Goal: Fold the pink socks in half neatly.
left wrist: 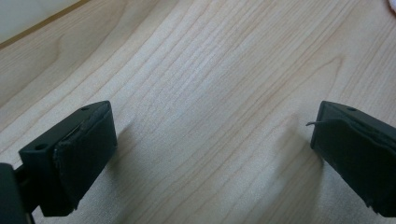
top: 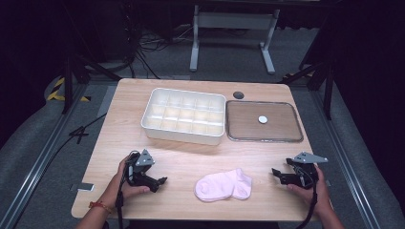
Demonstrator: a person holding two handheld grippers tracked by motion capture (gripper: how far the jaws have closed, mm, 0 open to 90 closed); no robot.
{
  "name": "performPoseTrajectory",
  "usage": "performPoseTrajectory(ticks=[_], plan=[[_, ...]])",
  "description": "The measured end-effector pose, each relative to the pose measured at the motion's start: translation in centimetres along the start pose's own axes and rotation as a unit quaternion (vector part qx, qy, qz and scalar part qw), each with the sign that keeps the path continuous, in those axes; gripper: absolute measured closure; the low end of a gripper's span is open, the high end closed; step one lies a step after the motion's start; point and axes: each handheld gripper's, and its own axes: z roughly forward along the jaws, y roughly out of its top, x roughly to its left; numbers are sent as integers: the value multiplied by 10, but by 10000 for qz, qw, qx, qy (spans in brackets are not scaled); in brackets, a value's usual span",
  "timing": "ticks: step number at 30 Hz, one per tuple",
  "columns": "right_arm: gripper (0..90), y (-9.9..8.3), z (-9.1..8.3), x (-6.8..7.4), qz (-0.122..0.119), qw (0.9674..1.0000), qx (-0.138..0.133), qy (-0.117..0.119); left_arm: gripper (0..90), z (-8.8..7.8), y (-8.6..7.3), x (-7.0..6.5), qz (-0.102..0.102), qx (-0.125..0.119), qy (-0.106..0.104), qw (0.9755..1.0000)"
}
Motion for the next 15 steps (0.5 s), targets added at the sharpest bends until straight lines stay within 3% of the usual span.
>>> performPoseTrajectory(ticks=[6,15], plan=[[423,10,-13,16,-163,9984,-394,361,22,-2,-1,-2,-22,-2,9,10000],[488,23,-16,39,-392,9944,-551,815,55,-2,1,-4,-3,11,48,10000]])
